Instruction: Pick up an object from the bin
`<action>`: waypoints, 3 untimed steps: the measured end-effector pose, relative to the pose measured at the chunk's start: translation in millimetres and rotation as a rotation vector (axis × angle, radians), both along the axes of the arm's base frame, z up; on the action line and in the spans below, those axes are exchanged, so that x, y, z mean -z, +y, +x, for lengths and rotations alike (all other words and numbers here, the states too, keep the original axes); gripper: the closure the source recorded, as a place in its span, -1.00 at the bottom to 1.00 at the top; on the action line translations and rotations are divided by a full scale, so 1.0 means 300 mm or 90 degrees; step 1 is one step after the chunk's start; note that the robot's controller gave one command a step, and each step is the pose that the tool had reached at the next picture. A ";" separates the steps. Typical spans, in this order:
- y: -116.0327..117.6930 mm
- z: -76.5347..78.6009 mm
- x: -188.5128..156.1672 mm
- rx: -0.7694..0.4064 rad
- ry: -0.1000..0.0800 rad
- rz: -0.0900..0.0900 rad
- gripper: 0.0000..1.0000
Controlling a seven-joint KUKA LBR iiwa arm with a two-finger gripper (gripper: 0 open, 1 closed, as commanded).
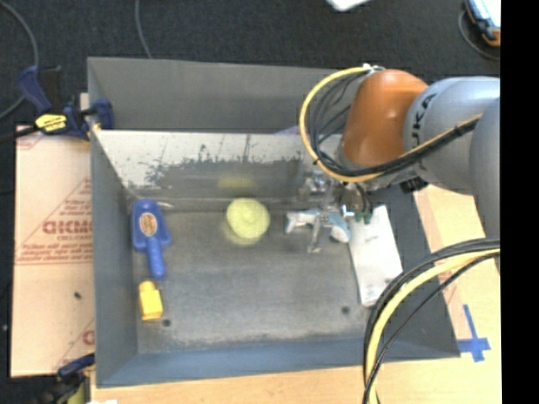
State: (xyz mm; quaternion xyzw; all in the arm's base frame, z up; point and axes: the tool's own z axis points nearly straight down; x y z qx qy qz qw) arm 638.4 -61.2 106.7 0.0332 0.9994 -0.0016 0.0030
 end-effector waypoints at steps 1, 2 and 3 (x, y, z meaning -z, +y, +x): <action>0.016 -0.009 0.042 0.085 -0.003 0.001 1.00; 0.016 -0.009 0.042 0.084 -0.003 0.001 1.00; -0.020 -0.043 -0.156 0.106 -0.009 0.001 1.00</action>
Offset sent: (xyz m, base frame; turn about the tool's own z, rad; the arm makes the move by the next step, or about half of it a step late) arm 0.0000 0.0000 0.0000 0.0000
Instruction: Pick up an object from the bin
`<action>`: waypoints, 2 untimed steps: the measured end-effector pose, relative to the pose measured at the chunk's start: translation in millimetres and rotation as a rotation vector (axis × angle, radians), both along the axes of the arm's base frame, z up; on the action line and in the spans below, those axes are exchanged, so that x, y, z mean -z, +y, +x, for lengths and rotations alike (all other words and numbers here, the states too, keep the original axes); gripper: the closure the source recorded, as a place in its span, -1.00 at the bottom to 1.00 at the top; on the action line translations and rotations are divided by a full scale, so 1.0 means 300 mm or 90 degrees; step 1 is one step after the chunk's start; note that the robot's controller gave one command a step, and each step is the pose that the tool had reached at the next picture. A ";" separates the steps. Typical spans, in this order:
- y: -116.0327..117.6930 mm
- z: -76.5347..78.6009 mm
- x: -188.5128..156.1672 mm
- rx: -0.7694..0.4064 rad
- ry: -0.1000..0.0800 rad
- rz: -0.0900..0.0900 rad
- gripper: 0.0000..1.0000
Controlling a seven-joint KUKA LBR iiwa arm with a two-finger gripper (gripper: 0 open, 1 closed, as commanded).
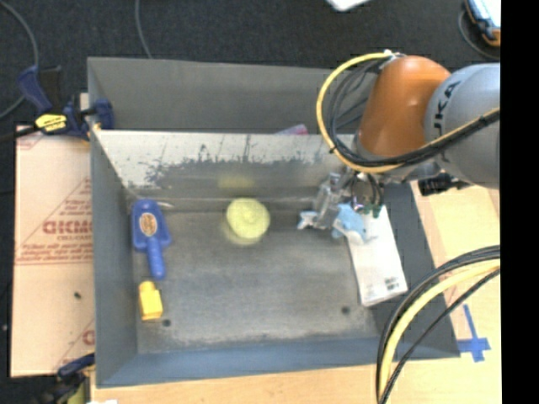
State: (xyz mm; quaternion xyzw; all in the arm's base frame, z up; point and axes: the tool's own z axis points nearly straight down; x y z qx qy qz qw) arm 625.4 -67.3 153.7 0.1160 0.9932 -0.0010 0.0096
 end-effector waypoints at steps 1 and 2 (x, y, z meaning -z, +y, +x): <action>-0.011 0.047 -0.062 0.003 0.001 0.000 1.00; -0.019 -0.055 -0.020 0.013 -0.001 0.000 1.00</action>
Offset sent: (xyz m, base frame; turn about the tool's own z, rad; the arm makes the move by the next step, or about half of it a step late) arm -0.0169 -0.0050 0.0057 0.0270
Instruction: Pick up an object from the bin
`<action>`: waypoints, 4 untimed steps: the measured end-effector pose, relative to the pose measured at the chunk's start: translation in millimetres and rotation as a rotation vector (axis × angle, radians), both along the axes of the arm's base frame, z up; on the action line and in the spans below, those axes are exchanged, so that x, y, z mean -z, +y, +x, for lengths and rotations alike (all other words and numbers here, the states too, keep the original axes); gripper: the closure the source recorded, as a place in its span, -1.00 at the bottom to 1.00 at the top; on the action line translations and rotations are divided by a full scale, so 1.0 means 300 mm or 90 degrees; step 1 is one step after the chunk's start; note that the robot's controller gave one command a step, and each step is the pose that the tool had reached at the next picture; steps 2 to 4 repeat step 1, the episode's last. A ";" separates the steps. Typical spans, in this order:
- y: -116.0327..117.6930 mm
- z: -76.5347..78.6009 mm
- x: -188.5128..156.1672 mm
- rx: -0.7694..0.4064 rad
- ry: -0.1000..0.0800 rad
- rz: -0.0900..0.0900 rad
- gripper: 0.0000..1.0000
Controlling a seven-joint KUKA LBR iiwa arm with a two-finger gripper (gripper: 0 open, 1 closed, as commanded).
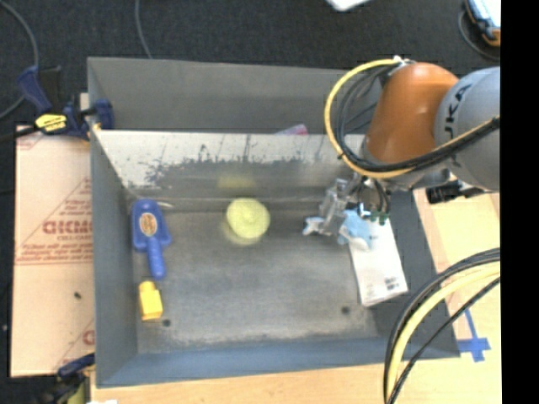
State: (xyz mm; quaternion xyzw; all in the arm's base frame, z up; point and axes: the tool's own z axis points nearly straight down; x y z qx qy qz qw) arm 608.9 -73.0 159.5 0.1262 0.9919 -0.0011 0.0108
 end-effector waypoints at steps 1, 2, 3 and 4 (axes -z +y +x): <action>-0.005 0.069 -0.187 0.024 -0.005 0.000 1.00; -0.005 0.069 -0.187 0.024 -0.005 0.000 1.00; -0.005 0.069 -0.187 0.024 -0.005 0.000 1.00; -0.005 0.069 -0.187 0.024 -0.005 0.000 1.00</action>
Offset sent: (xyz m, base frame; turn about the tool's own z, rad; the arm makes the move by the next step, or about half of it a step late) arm -0.0006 -0.0115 0.0311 -0.0529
